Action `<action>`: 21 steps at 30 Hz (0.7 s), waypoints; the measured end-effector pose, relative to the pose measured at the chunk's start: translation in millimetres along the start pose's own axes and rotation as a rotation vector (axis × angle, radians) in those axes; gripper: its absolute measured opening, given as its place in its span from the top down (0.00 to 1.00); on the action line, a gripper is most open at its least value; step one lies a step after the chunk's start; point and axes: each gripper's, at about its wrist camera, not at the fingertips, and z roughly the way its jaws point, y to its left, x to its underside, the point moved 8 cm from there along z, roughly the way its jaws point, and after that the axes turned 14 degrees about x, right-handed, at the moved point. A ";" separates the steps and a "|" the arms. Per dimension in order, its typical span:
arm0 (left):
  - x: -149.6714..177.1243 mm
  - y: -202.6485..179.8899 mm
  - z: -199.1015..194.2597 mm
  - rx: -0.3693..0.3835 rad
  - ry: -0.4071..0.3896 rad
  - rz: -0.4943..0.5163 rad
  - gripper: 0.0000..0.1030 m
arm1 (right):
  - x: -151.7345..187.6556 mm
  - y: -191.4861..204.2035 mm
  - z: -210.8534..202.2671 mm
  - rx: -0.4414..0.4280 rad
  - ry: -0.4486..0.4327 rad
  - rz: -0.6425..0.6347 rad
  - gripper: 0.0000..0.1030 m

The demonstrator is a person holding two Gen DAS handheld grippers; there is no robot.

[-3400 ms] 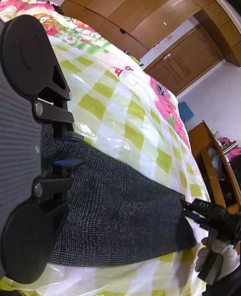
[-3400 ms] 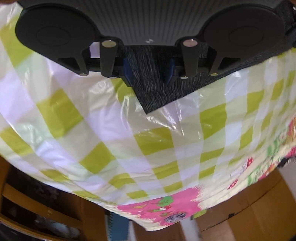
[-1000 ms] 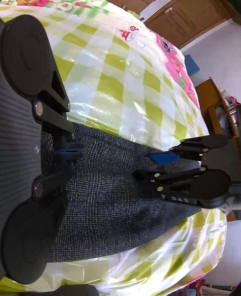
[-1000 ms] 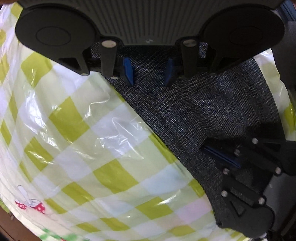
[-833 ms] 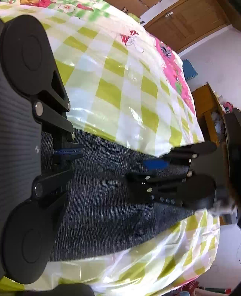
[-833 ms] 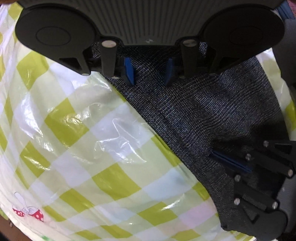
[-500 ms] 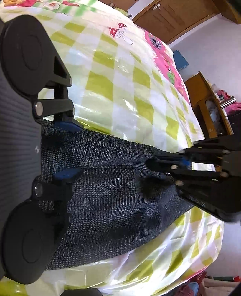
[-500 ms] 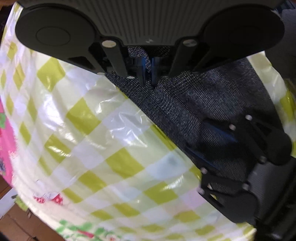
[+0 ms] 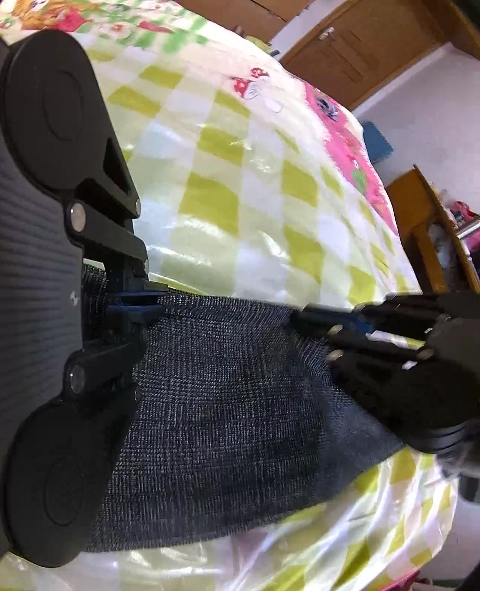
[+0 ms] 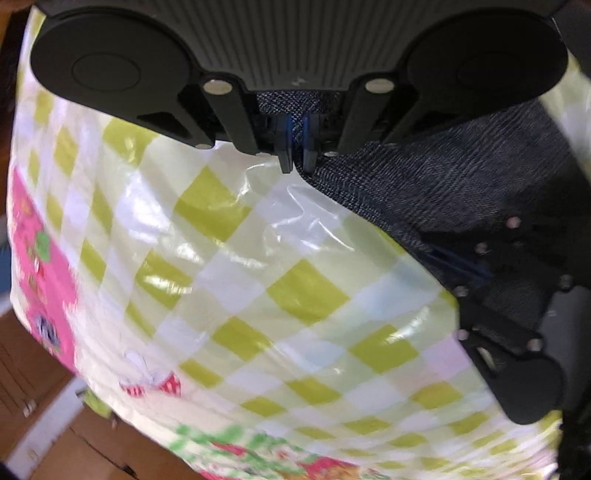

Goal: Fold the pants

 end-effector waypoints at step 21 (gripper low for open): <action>23.8 -69.5 -28.7 -0.050 0.080 0.070 0.77 | 182.3 -56.0 -65.7 0.113 0.049 0.786 0.54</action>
